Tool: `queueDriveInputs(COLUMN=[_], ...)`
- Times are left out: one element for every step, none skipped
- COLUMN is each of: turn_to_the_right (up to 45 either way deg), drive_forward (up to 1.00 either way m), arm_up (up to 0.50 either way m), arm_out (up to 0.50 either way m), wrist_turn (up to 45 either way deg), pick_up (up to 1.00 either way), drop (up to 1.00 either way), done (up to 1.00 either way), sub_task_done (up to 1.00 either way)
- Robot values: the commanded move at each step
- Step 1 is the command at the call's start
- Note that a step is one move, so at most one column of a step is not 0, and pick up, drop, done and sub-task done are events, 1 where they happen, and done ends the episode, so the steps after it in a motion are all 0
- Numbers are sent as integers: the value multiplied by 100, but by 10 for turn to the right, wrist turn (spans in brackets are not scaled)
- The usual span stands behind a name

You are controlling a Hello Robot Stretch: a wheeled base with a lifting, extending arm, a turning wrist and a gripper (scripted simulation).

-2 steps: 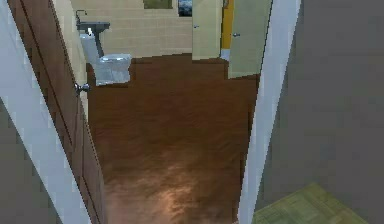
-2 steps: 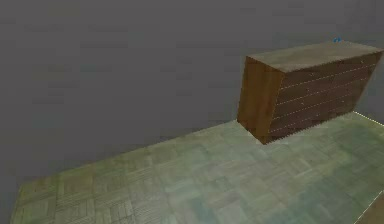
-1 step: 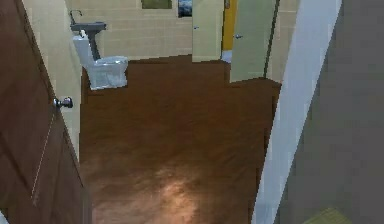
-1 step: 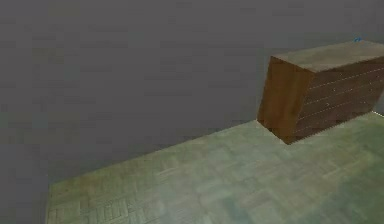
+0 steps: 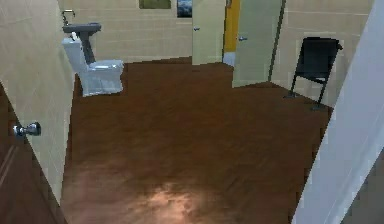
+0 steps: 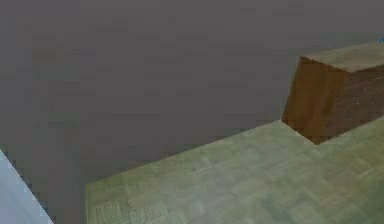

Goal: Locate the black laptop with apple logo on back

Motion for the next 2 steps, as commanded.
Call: queueDriveInputs(turn_to_the_right=[-210,0], drive_forward=[0,30], arm_up=[0,0], arm_out=[0,0], wrist_turn=[0,0], pick_up=[0,0], drop=[0,0], done=[0,0], sub_task_done=[0,0])
